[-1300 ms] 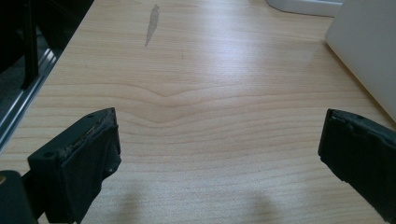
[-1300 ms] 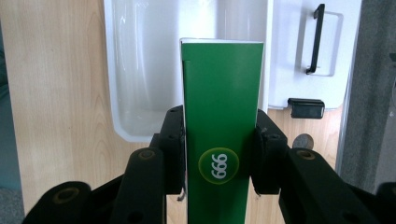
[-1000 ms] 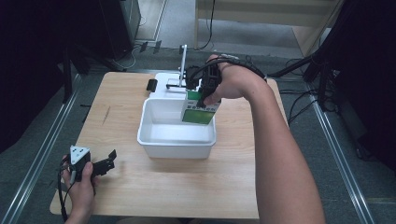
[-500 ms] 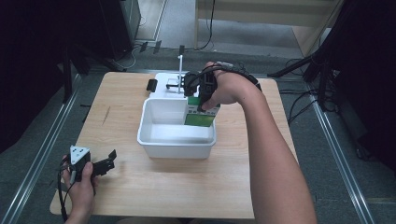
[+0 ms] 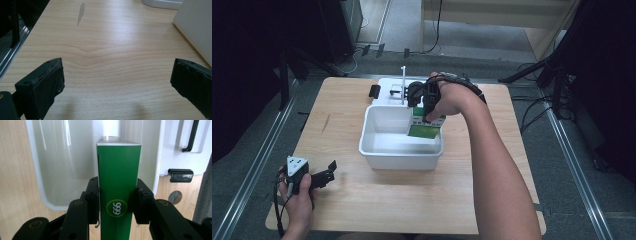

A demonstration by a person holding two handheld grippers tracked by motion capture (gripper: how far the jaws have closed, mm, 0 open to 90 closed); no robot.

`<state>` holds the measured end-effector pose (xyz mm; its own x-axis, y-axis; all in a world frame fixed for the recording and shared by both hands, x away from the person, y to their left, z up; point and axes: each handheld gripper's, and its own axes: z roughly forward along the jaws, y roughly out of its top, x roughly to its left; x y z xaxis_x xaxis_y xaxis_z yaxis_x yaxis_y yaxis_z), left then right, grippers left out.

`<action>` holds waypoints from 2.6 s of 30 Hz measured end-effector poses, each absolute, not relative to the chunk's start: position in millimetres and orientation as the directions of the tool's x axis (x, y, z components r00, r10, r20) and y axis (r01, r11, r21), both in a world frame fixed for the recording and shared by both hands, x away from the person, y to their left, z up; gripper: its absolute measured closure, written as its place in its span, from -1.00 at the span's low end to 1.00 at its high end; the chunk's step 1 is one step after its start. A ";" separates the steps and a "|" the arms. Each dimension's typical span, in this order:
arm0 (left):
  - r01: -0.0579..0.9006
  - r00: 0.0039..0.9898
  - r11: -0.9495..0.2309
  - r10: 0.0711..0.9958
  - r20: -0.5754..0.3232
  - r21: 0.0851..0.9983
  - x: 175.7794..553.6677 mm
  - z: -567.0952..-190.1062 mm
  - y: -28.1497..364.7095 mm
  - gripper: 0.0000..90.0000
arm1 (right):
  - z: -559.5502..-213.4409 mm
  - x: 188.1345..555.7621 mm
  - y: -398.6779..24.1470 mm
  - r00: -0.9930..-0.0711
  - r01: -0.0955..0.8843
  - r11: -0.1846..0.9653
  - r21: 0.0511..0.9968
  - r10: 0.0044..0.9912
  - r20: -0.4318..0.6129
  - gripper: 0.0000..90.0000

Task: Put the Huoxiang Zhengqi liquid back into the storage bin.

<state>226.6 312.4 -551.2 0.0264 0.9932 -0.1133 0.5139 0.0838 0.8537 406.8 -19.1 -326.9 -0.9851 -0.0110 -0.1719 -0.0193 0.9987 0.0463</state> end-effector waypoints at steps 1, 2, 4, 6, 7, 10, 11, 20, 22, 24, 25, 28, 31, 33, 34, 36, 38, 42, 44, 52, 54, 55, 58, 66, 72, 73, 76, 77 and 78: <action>0.514 0.027 0.083 0.993 -0.112 0.854 226.6 -551.2 312.5 -1.00 | -328.3 407.0 -18.8 -0.985 -0.021 0.999 0.042 -0.013 -0.171 0.42; 0.515 0.027 0.082 0.993 -0.112 0.853 226.6 -551.2 312.4 -1.00 | -329.7 407.3 -18.4 -0.985 -0.023 0.999 0.040 -0.016 -0.171 0.42; 0.515 0.027 0.083 0.993 -0.112 0.853 226.5 -551.2 312.5 -1.00 | -332.9 407.8 -17.4 -0.985 -0.024 0.999 0.034 -0.018 -0.169 0.42; 0.514 0.027 0.083 0.993 -0.112 0.854 226.6 -551.2 312.4 -1.00 | -337.2 408.2 -16.2 -0.985 -0.024 0.999 0.034 -0.018 -0.171 0.42; 0.514 0.026 0.084 0.993 -0.113 0.854 226.6 -551.2 312.3 -1.00 | -337.2 408.2 -16.2 -0.985 -0.024 0.999 0.034 -0.018 -0.171 0.42; 0.516 0.027 0.082 0.993 -0.112 0.853 226.5 -551.1 312.5 -1.00 | -341.7 409.0 -14.9 -0.985 -0.024 0.999 0.031 -0.019 -0.172 0.42; 0.514 0.026 0.084 0.993 -0.113 0.853 226.5 -551.1 312.4 -1.00 | -343.8 409.2 -14.4 -0.985 -0.022 0.999 0.031 -0.017 -0.170 0.42; 0.516 0.026 0.086 0.993 -0.116 0.852 226.5 -551.0 312.7 -1.00 | -360.0 412.0 -11.4 -0.988 -0.025 0.999 0.023 -0.021 -0.155 0.42; 0.517 0.027 0.086 0.993 -0.116 0.851 226.5 -551.0 312.7 -1.00 | -363.5 412.2 -10.8 -0.988 -0.022 1.000 0.022 -0.018 -0.151 0.42; 0.517 0.027 0.086 0.993 -0.116 0.852 226.5 -551.0 312.7 -1.00 | -366.9 413.0 -10.4 -0.989 -0.026 0.999 0.023 -0.022 -0.147 0.42; 0.517 0.027 0.086 0.993 -0.117 0.851 226.5 -551.0 312.7 -1.00 | -368.4 413.5 -10.2 -0.989 -0.025 0.999 0.023 -0.022 -0.144 0.42; 0.517 0.028 0.086 0.993 -0.117 0.852 226.5 -551.0 312.8 -1.00 | -373.0 414.6 -9.8 -0.990 -0.024 0.999 0.025 -0.020 -0.136 0.42; 0.517 0.027 0.087 0.993 -0.118 0.851 226.5 -551.0 312.9 -1.00 | -376.0 415.1 -8.8 -0.991 -0.021 1.000 0.019 -0.019 -0.131 0.41; 0.517 0.027 0.088 0.993 -0.119 0.851 226.6 -551.0 312.9 -1.00 | -377.9 415.3 -7.5 -0.991 -0.025 1.000 0.016 -0.022 -0.133 0.41; 0.517 0.026 0.090 0.992 -0.121 0.852 226.6 -551.1 312.8 -1.00 | -378.8 415.6 -7.3 -0.991 -0.027 1.000 0.016 -0.024 -0.133 0.41; 0.516 0.027 0.089 0.992 -0.120 0.852 226.5 -551.1 312.9 -1.00 | -380.8 416.1 -6.4 -0.991 -0.026 1.000 0.009 -0.024 -0.132 0.40; 0.516 0.027 0.089 0.992 -0.120 0.852 226.5 -551.0 313.0 -1.00 | -381.5 417.2 -5.7 -0.990 -0.028 0.999 0.018 -0.025 -0.136 0.39; 0.518 0.028 0.090 0.992 -0.122 0.851 226.5 -551.0 313.3 -1.00 | -379.9 418.5 -7.2 -0.989 -0.008 0.999 0.031 -0.004 -0.145 0.37; 0.518 0.028 0.090 0.992 -0.122 0.850 226.5 -551.0 313.4 -1.00 | -377.0 418.9 -8.6 -0.989 0.002 0.999 0.047 0.009 -0.145 0.36; 0.516 0.025 0.091 0.992 -0.121 0.852 226.6 -551.1 313.1 -1.00 | -366.2 417.0 -17.2 -0.989 0.018 0.996 0.086 0.030 -0.142 0.25; 0.518 0.025 0.091 0.992 -0.121 0.851 226.6 -551.1 313.2 -1.00 | -362.6 416.6 -20.3 -0.987 0.033 0.994 0.102 0.048 -0.151 0.22; 0.518 0.025 0.092 0.992 -0.122 0.850 226.7 -551.0 313.4 -1.00 | -360.6 416.3 -22.0 -0.986 0.039 0.992 0.117 0.058 -0.159 0.21; 0.518 0.023 0.097 0.992 -0.127 0.850 226.9 -551.1 314.0 -1.00 | -352.5 416.7 -27.9 -0.980 0.069 0.984 0.163 0.097 -0.174 0.16; 0.517 0.023 0.096 0.992 -0.126 0.850 227.0 -551.2 313.9 -1.00 | -335.2 412.2 -46.1 -0.964 0.162 0.958 0.236 0.205 -0.170 -0.08; 0.517 0.023 0.092 0.992 -0.122 0.851 227.0 -551.2 313.4 -1.00 | -323.6 407.2 -63.2 -0.945 0.236 0.927 0.292 0.289 -0.152 -0.14; 0.517 0.023 0.092 0.992 -0.121 0.851 227.0 -551.2 313.4 -1.00 | -322.6 406.9 -65.5 -0.943 0.245 0.922 0.298 0.299 -0.149 -0.16; 0.517 0.024 0.089 0.993 -0.118 0.851 227.1 -551.1 313.5 -1.00 | -320.8 406.2 -74.7 -0.918 0.311 0.890 0.332 0.372 -0.136 -0.29; 0.517 0.024 0.089 0.993 -0.118 0.851 227.1 -551.2 313.4 -1.00 | -320.5 406.2 -79.6 -0.904 0.345 0.869 0.354 0.409 -0.124 -0.32; 0.518 0.024 0.088 0.993 -0.118 0.851 227.1 -551.1 313.4 -1.00 | -320.1 406.2 -83.5 -0.893 0.369 0.853 0.368 0.436 -0.115 -0.33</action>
<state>227.1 313.4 -551.1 0.0242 0.9928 -0.1177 0.5175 0.0883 0.8511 406.2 -83.5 -320.1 -0.8926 0.4358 -0.1152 0.3691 0.8533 0.3683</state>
